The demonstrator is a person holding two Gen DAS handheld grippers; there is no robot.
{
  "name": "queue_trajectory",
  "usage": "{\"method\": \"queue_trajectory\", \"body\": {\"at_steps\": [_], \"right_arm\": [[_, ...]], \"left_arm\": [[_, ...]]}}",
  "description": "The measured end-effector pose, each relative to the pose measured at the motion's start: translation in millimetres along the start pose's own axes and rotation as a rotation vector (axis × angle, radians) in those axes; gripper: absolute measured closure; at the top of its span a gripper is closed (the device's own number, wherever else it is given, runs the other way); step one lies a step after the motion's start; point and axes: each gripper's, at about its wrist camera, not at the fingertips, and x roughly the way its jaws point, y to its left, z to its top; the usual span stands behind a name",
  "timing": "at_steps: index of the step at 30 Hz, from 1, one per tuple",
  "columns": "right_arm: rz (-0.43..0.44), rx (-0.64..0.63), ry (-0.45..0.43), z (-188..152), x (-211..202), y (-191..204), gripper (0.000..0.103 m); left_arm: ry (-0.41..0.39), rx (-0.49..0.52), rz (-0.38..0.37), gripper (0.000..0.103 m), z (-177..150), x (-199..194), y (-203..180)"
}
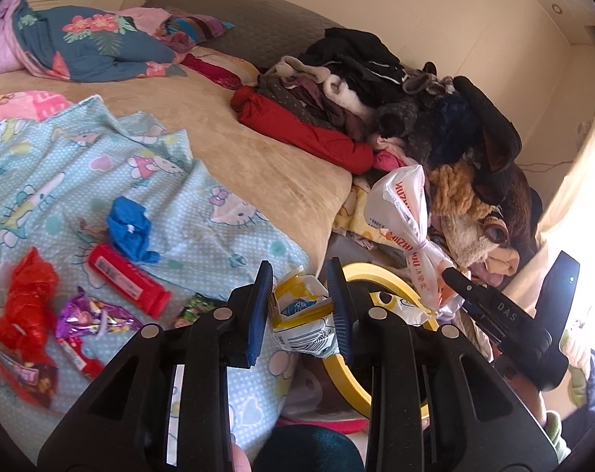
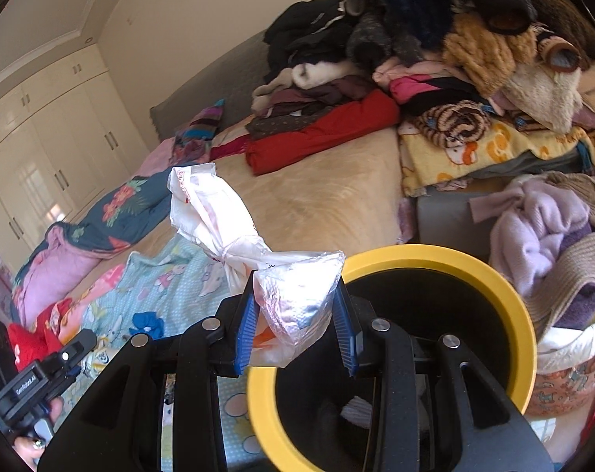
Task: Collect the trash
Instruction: 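Carry the white bag and yellow wrapper in both grippers over the bin, then open both grippers to drop the bag and wrapper into the bin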
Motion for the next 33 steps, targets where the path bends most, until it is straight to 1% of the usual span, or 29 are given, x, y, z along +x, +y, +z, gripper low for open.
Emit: {"method": "queue_trajectory", "body": {"at_steps": [14, 23, 33], "right_arm": [[-0.072, 0.124, 0.01, 4, -4, -54, 0.07], [-0.1, 0.168, 0.045, 0, 2, -77, 0.07], [-0.135, 0.223, 0.099, -8, 7, -104, 0.069]], "left_arm": [[0.056, 0.091, -0.035, 0.081, -17, 29, -45], [0.091, 0.14, -0.045, 0.081, -28, 53, -71], [0.159, 0.192, -0.045, 0.08, -48, 89, -94]]}}
